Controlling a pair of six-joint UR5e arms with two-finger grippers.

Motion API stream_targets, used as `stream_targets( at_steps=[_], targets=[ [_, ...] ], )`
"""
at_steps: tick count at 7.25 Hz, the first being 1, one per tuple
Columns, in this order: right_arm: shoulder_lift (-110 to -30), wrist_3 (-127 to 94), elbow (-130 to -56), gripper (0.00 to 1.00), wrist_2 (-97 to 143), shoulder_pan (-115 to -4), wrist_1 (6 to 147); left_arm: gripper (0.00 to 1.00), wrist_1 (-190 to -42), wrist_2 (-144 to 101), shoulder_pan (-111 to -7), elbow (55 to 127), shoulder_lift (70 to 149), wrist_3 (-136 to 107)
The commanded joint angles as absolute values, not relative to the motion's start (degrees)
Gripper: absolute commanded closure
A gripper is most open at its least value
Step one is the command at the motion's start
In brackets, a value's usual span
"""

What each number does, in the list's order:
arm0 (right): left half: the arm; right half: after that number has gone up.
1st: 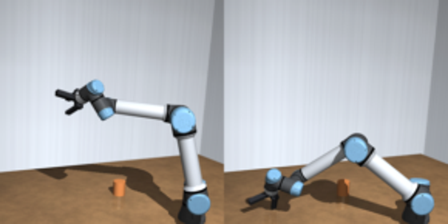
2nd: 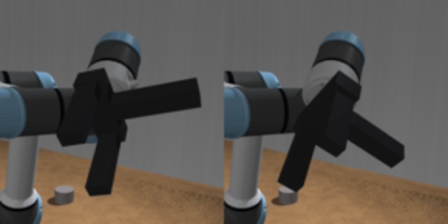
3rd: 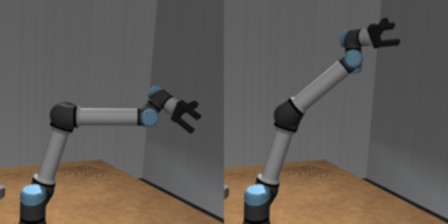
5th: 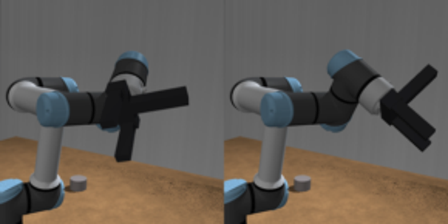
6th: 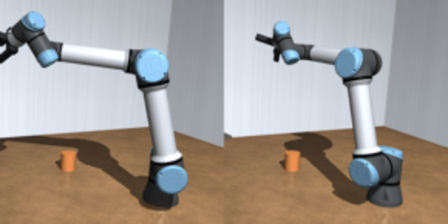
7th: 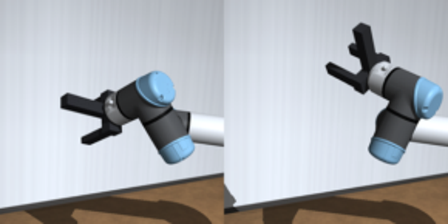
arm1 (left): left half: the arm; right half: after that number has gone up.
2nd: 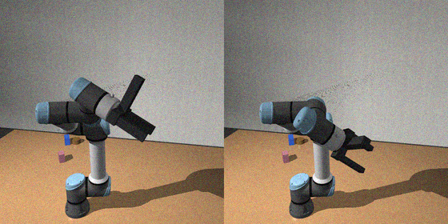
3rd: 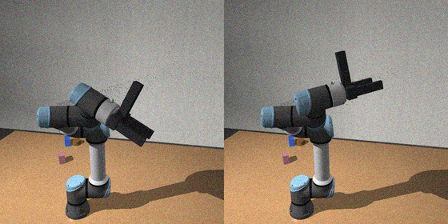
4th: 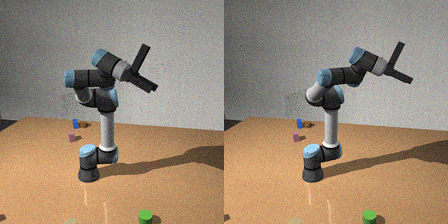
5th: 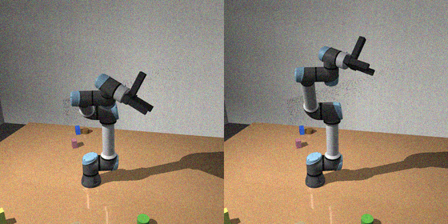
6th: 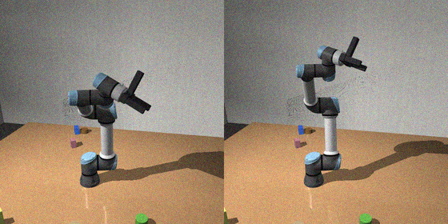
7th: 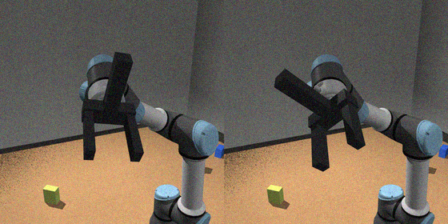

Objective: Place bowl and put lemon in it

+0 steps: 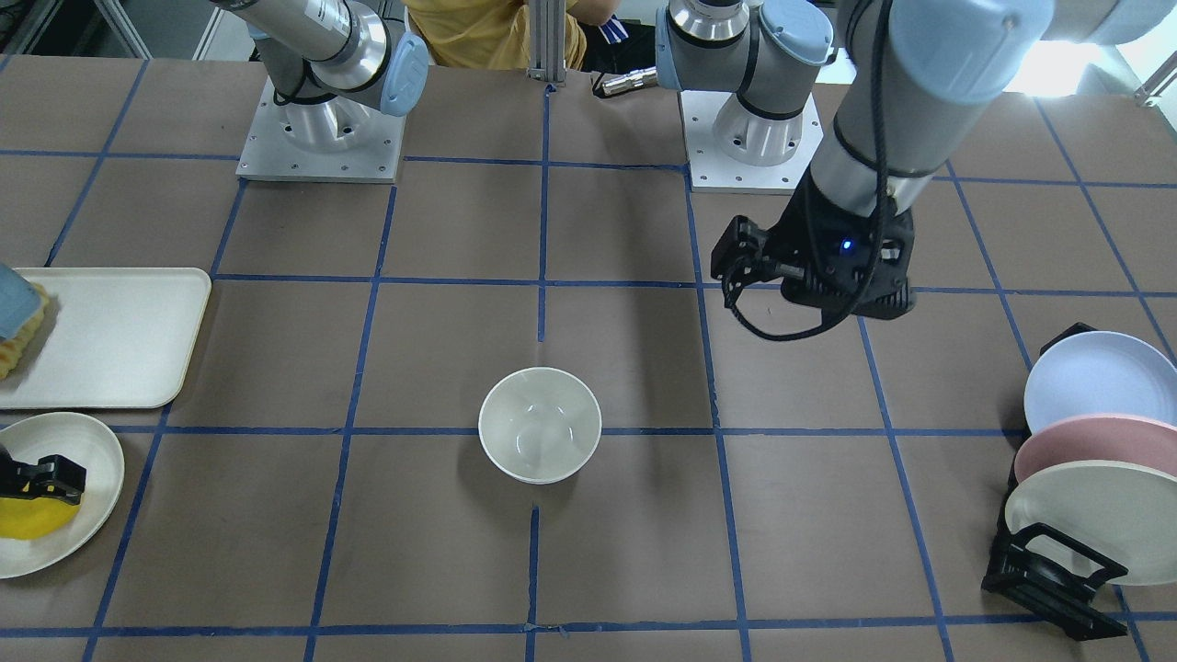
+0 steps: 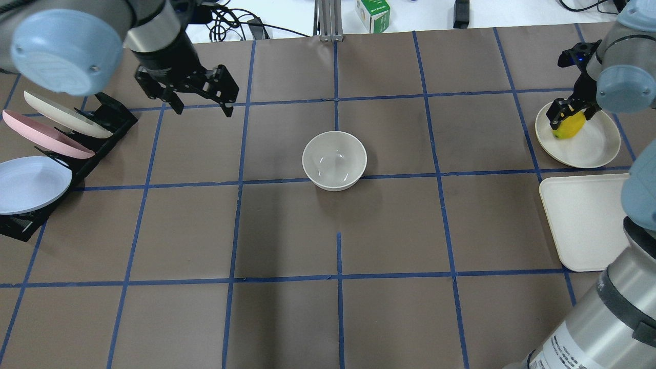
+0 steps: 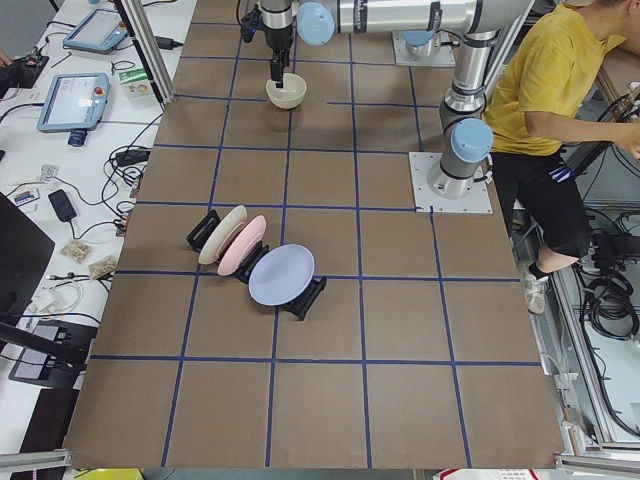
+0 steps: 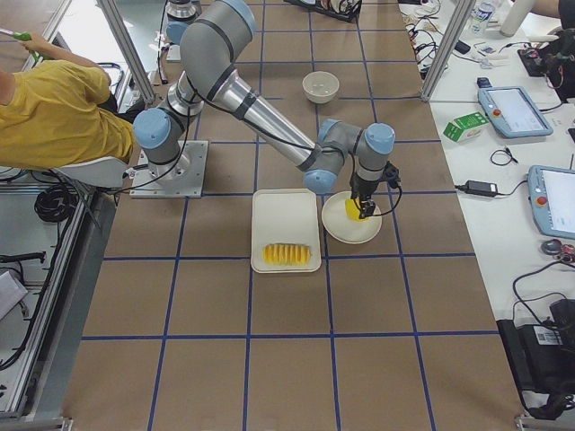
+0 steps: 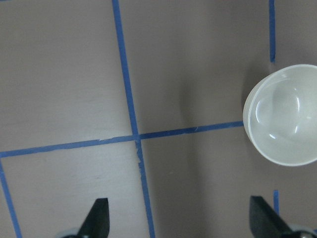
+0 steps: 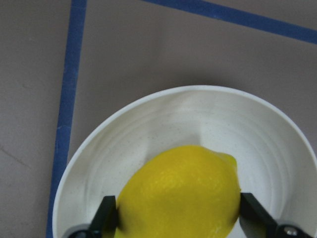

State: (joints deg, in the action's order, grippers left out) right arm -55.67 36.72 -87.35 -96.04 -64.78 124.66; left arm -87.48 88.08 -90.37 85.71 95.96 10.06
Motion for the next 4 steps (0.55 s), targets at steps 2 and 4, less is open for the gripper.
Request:
stream_targets(
  at_steps=[2, 4],
  targets=[
    [-56.77, 36.65, -87.01, 1.00, -96.06, -64.78, 123.93, 0.00, -90.17, 89.56, -88.69, 86.75, 90.53, 11.08],
    [-58.61, 36.56, -87.10, 1.00, -96.06, -65.12, 123.49, 0.00, -90.96, 90.17, -89.21, 87.45, 89.30, 8.63]
  ],
)
